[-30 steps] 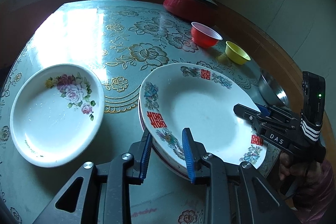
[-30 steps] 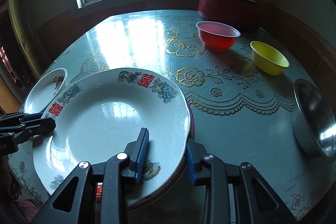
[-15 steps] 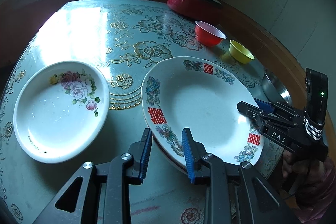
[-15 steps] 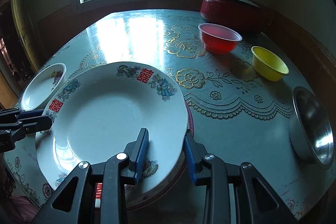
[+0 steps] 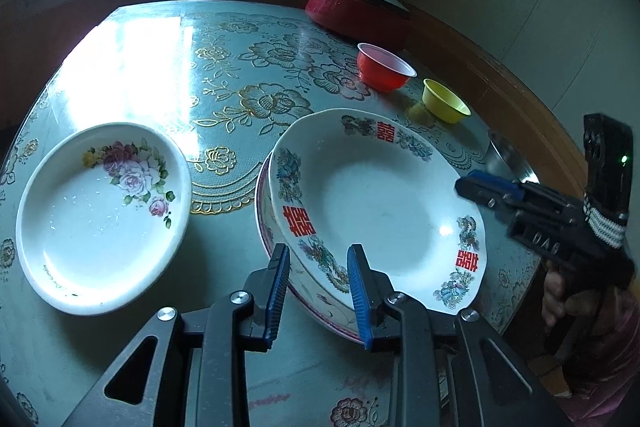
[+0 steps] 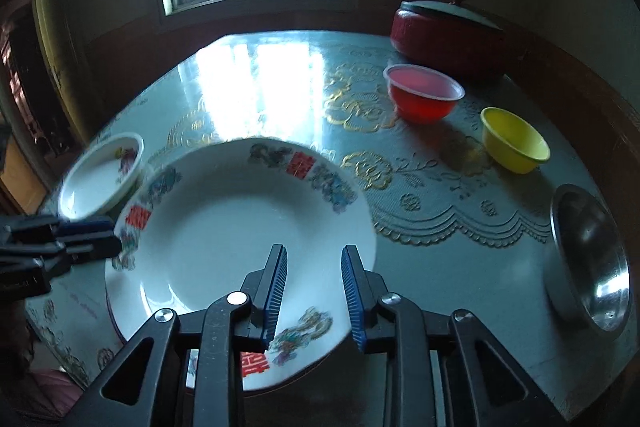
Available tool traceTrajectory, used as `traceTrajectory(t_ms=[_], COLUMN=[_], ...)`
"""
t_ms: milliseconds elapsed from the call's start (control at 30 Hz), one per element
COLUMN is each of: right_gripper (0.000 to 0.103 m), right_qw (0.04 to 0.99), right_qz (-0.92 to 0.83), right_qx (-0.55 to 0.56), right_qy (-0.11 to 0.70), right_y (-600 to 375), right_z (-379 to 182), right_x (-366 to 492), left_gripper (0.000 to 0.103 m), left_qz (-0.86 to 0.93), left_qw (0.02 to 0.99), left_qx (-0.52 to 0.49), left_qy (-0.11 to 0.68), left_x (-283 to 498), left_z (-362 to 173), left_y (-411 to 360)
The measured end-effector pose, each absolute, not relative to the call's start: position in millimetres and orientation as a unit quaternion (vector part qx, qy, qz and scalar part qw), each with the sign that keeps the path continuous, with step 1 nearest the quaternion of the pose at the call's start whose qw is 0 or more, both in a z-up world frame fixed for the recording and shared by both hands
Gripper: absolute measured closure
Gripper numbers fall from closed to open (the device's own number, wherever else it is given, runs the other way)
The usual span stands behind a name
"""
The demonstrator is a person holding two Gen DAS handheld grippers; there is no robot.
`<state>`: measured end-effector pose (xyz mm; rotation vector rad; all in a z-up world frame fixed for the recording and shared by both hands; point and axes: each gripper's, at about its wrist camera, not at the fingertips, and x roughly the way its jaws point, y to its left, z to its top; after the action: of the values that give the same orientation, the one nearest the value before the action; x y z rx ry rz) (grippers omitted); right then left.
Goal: Organize plates and bowls
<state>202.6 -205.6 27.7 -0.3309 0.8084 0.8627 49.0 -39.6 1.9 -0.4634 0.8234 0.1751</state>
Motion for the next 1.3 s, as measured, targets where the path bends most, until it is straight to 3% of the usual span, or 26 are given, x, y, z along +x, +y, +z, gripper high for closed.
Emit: traceTrajectory(t_ms=[400, 567, 933, 1067, 1300], right_gripper=[0.077, 0.082, 0.084, 0.084, 0.083], right_qw=[0.805, 0.808, 0.805, 0.81, 0.801], right_qz=[0.391, 0.393, 0.407, 0.397, 0.412], right_qx=[-0.123, -0.152, -0.18, -0.167, -0.169], right_qy=[0.429, 0.413, 0.394, 0.397, 0.4], right_y=[-204.9, -201.6, -203.8, -209.0, -207.8], right_z=[6.2, 5.1, 8.8, 12.4, 10.3], right_x=[242.4, 231.3, 215.6, 222.5, 218.3], left_gripper=[0.068, 0.066, 0.063, 0.046, 0.041], left_qz=[0.09, 0.085, 0.089, 0.13, 0.131], left_qw=[0.888, 0.898, 0.9, 0.892, 0.889], left_qx=[-0.224, -0.203, -0.215, -0.251, -0.242], left_qy=[0.391, 0.382, 0.367, 0.353, 0.366], left_x=[46.7, 44.9, 45.3, 37.0, 46.4], left_z=[1.7, 7.1, 11.9, 11.4, 5.6], left_y=[-41.0, -50.2, -53.6, -36.9, -45.8])
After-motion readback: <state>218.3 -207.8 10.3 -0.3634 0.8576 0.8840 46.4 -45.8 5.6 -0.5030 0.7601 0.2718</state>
